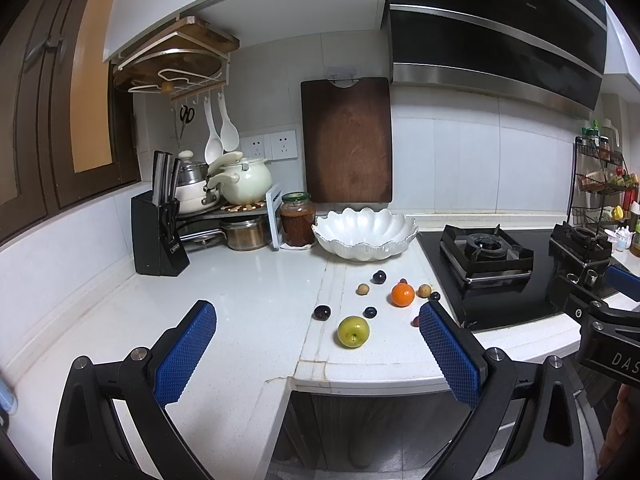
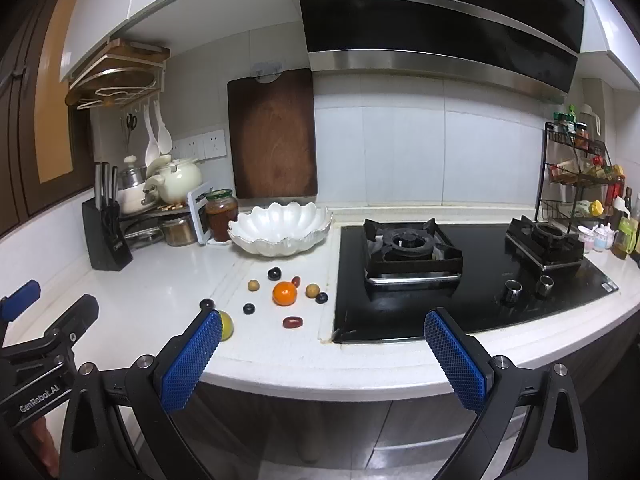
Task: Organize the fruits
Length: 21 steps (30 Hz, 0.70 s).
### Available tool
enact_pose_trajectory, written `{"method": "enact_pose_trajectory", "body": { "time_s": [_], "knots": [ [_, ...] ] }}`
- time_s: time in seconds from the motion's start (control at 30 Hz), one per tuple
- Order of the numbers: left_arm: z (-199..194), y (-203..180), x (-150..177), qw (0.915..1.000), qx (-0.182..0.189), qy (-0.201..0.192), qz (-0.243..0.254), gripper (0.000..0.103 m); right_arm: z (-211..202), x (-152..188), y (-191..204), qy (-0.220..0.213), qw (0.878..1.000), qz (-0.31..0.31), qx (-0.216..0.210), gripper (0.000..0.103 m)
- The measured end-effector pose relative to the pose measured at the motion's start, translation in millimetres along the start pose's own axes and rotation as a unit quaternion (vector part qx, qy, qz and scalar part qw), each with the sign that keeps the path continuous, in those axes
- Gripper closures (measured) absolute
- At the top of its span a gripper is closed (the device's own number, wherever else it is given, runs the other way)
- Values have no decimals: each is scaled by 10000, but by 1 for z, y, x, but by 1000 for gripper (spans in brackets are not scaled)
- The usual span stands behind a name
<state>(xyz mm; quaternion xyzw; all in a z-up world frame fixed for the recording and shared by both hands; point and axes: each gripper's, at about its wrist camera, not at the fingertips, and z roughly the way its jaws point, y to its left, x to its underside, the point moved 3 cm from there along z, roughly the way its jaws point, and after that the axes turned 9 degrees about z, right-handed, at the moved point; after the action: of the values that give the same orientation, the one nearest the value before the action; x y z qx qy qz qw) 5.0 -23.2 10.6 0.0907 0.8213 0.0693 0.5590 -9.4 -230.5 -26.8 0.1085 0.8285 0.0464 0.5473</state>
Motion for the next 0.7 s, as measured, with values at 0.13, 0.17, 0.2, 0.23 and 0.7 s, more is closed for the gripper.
{"method": "enact_pose_trajectory", "body": {
  "time_s": [0.13,0.17,0.2,0.23,0.7],
  "knots": [
    [4,2,0,10000,28,35,-6,0,3,0,1,27,10000,0,12,1],
    [6,1,0,10000,34,45,-9,0,2,0,1,27,10000,2,5,1],
    [7,1,1,10000,47,50,-14,0,3,0,0,37,10000,6,9,1],
    [9,1,1,10000,68,62,-21,0,4,0,0,50,10000,11,16,1],
    [47,-4,12,9988,246,422,-24,0,41,14,3,382,9991,-32,161,1]
  ]
}}
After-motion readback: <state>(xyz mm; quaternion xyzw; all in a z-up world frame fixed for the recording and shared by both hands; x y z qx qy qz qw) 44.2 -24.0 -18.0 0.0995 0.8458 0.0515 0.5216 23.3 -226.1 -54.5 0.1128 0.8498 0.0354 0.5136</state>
